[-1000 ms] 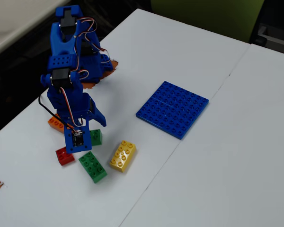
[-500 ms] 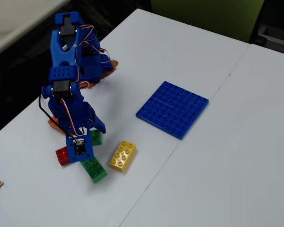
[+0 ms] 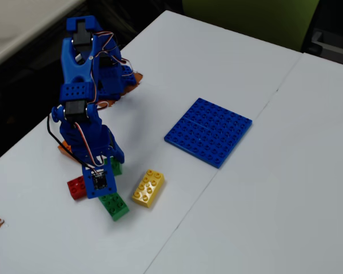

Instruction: Pick up the 2x2 green block and go up the 8x8 blue block.

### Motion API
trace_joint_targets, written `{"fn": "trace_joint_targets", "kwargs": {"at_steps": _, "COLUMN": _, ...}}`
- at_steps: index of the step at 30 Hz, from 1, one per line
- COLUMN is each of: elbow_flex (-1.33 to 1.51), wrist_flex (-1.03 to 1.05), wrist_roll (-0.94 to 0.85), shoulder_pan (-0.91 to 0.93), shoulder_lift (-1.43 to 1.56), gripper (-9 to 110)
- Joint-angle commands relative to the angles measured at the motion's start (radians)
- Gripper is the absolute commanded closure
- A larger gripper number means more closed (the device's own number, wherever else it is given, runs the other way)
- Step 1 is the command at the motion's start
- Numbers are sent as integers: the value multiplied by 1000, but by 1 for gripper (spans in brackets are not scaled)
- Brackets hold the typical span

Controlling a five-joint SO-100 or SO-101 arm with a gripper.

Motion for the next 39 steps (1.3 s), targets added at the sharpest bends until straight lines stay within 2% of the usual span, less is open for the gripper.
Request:
{"fn": "trace_joint_targets", "kwargs": {"at_steps": 1, "elbow_flex": -43, "wrist_flex": 5, "wrist_roll": -6, "shoulder_pan": -12, "shoulder_lift": 5, "gripper": 84}}
{"fn": "trace_joint_targets", "kwargs": {"at_steps": 11, "elbow_flex": -49, "wrist_flex": 38, "wrist_roll": -32, "shoulder_pan": -18, "shoulder_lift": 31, "gripper": 90}}
{"fn": "trace_joint_targets", "kwargs": {"at_steps": 14, "elbow_flex": -54, "wrist_flex": 126, "wrist_roll": -115, "shoulder_pan": 5, "shoulder_lift": 120, "gripper": 91}}
{"fn": "trace_joint_targets", "kwargs": {"at_steps": 18, "elbow_flex": -172, "wrist_flex": 374, "wrist_roll": -253, "shoulder_pan": 17, "shoulder_lift": 253, "gripper": 92}}
{"fn": "trace_joint_targets", "kwargs": {"at_steps": 23, "elbow_flex": -132, "wrist_flex": 408, "wrist_roll": -353, "shoulder_pan": -81, "shoulder_lift": 489, "gripper": 93}}
{"fn": "trace_joint_targets", "kwargs": {"at_steps": 32, "elbow_flex": -169, "wrist_flex": 387, "wrist_roll": -144, "shoulder_pan": -397, "shoulder_lift": 696, "gripper": 94}}
{"fn": "trace_joint_targets", "kwargs": {"at_steps": 39, "elbow_flex": -299, "wrist_flex": 403, "wrist_roll": -38, "shoulder_pan": -571, "shoulder_lift": 781, "gripper": 94}}
